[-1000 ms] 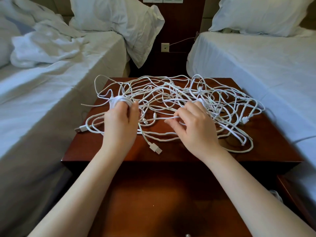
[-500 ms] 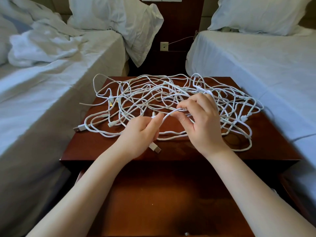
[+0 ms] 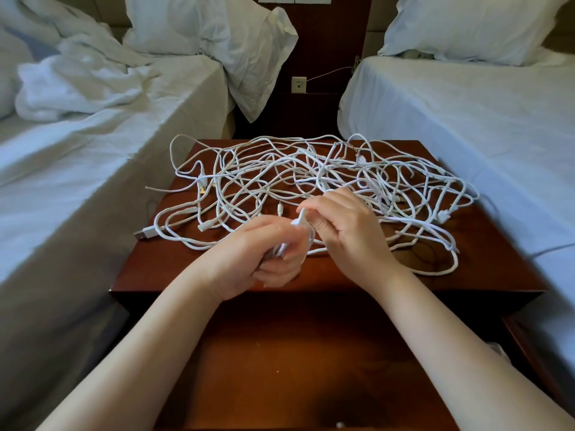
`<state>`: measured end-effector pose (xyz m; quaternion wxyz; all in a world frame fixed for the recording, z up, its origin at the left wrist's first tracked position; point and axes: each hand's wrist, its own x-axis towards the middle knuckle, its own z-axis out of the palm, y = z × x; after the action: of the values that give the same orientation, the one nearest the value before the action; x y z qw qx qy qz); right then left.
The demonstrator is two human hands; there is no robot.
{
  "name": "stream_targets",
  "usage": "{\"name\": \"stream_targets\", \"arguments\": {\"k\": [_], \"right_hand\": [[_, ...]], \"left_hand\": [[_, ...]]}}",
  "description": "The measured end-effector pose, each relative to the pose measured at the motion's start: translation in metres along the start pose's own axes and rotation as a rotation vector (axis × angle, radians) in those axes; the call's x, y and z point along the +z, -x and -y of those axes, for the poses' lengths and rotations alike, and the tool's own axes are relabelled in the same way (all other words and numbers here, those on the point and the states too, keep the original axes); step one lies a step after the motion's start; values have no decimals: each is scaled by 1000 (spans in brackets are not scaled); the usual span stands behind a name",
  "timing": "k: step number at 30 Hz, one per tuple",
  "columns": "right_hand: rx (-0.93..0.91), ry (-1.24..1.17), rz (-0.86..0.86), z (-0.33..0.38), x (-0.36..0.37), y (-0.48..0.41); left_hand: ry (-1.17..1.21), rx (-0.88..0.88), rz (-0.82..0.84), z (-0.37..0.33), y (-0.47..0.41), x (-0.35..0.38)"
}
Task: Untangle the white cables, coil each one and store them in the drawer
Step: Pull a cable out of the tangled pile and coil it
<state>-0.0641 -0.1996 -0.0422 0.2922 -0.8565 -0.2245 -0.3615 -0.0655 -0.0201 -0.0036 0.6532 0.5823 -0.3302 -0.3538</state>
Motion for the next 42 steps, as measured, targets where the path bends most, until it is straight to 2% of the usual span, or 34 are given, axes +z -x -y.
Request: {"name": "stream_targets", "arguments": {"k": [4, 8, 12, 15, 17, 19, 23, 30, 34, 38, 42], "right_hand": [[11, 105, -155, -3, -6, -1], [35, 140, -172, -5, -3, 1], [36, 139, -96, -7, -5, 1], [48, 50, 112, -4, -5, 1], [37, -57, 204, 1, -1, 2], [86, -117, 239, 6, 3, 3], [155, -79, 260, 9, 6, 2], [136, 16, 177, 8, 13, 0], [150, 44, 196, 8, 13, 1], [205, 118, 249, 13, 11, 0], [207, 113, 162, 14, 8, 0]], "left_hand": [[-239, -140, -135, -1, -3, 2], [-413, -186, -224, 4, -6, 4], [-254, -107, -108, 4, -3, 4], [-51, 11, -3, 1, -1, 6], [20, 110, -12, 0, -2, 7], [64, 205, -89, -1, -3, 8], [116, 336, -283, 0, -8, 11], [325, 529, -548, -6, -10, 11], [327, 611, -694, -5, -11, 13], [329, 700, -763, -4, -10, 15], [224, 776, -854, -5, -12, 17]]}}
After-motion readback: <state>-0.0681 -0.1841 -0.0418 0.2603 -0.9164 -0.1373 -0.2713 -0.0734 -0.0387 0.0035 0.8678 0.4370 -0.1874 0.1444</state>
